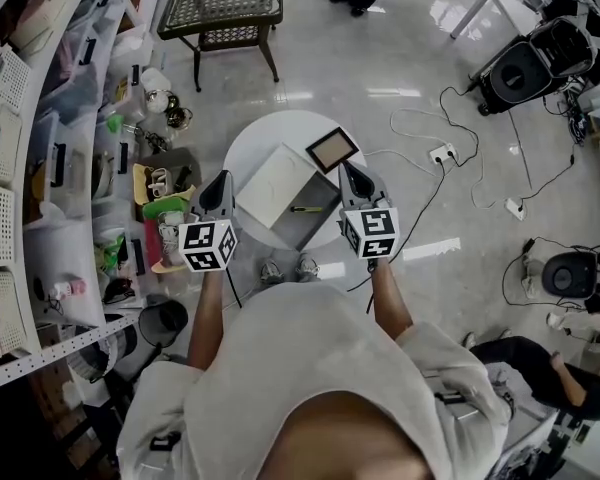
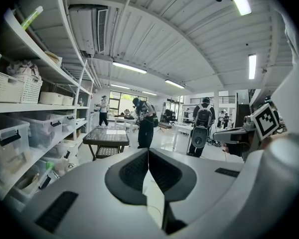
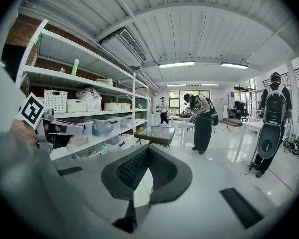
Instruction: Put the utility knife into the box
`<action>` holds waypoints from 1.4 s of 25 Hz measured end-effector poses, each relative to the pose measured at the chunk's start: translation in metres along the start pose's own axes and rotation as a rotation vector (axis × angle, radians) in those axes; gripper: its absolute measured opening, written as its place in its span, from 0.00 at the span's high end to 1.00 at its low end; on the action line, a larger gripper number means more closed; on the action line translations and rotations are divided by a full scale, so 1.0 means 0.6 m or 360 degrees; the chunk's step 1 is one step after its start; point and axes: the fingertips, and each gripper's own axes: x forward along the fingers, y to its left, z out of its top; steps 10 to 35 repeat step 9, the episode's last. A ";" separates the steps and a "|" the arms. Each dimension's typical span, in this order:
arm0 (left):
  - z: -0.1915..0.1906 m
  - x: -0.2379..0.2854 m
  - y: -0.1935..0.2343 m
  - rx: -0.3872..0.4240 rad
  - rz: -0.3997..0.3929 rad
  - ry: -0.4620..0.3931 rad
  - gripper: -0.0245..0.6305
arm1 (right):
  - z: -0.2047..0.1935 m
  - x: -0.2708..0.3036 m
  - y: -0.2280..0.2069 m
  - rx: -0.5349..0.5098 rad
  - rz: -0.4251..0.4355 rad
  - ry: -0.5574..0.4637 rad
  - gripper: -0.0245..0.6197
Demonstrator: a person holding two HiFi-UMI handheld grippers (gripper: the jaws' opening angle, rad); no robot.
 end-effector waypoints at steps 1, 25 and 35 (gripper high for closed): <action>-0.001 0.000 -0.001 -0.0001 -0.0002 0.0002 0.93 | -0.001 -0.001 0.001 0.0001 0.0001 0.0003 0.92; 0.001 0.010 -0.012 0.0006 -0.0006 0.0008 0.93 | -0.011 0.000 -0.007 0.0016 0.0013 0.0023 0.92; 0.001 0.010 -0.012 0.0006 -0.0006 0.0008 0.93 | -0.011 0.000 -0.007 0.0016 0.0013 0.0023 0.92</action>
